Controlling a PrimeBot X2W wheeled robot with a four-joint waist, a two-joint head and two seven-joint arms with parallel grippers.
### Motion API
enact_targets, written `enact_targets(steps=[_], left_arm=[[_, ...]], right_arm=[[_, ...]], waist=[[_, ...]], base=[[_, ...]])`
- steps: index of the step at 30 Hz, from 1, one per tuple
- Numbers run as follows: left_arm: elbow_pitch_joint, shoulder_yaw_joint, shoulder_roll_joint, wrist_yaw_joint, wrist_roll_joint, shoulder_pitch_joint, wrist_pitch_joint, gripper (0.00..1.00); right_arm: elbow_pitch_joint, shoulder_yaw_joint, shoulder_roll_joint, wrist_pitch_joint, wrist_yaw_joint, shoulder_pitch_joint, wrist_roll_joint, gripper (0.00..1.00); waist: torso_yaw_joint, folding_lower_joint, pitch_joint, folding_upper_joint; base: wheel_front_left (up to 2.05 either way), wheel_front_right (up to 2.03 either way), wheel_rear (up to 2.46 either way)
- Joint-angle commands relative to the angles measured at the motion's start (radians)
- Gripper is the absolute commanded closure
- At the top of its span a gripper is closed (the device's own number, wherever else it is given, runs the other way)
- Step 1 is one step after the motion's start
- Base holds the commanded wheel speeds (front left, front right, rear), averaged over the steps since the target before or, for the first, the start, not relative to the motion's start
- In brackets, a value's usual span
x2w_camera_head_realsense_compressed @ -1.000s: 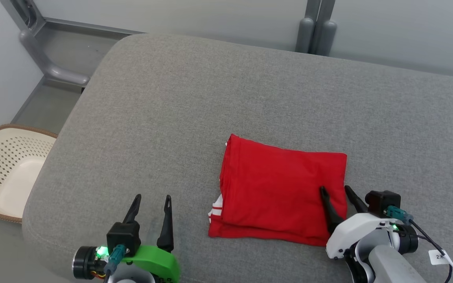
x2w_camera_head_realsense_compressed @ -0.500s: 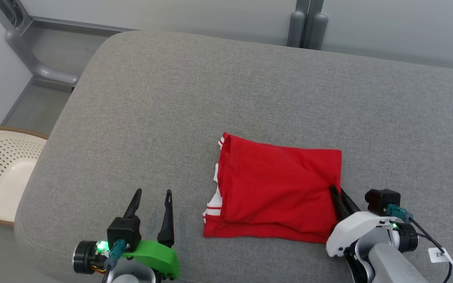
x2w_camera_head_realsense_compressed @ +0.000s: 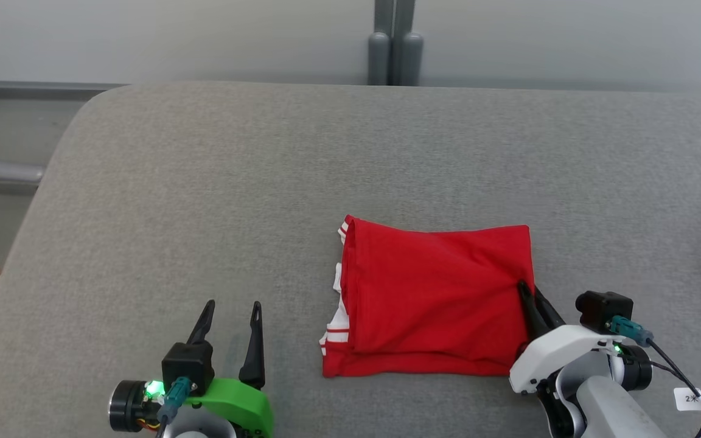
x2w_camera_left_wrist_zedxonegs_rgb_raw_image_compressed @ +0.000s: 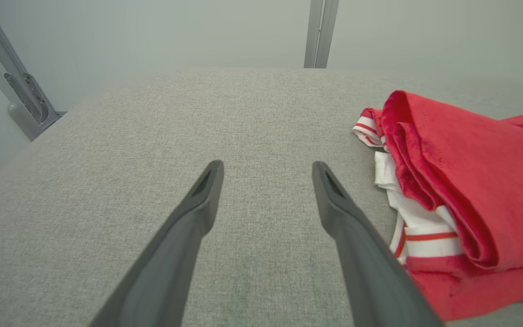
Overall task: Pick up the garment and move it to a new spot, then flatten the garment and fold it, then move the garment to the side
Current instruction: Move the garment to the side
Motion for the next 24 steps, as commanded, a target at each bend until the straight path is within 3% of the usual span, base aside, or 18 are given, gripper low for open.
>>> enact_targets(steps=[1,13,20,24], left_arm=[[0.001,0.001,0.003,-0.002,0.002,0.006,-0.003,0.0],[0.007,-0.01,0.003,-0.004,-0.008,-0.006,-0.003,0.0],[0.006,-0.011,0.004,-0.009,0.004,-0.026,-0.003,0.0],[0.02,-0.031,0.004,-0.025,0.01,-0.053,-0.003,0.0]], right_arm=[[-0.005,-0.003,-0.005,-0.003,-0.002,0.013,0.001,1.0],[-0.014,0.005,-0.004,-0.003,-0.002,0.016,0.002,1.0],[-0.039,0.027,-0.004,-0.003,-0.002,0.009,0.007,1.0],[-0.066,0.005,-0.003,-0.003,-0.002,0.017,0.001,1.0]], waist=[[-0.142,-0.0001,-0.023,0.0],[-0.514,-0.0001,-0.028,0.0],[-0.651,-0.0001,-0.005,0.0],[-0.67,-0.0001,0.019,0.0]], base=[[0.0,0.0,0.0],[0.0,0.0,0.0],[0.0,0.0,0.0],[0.0,0.0,0.0]])
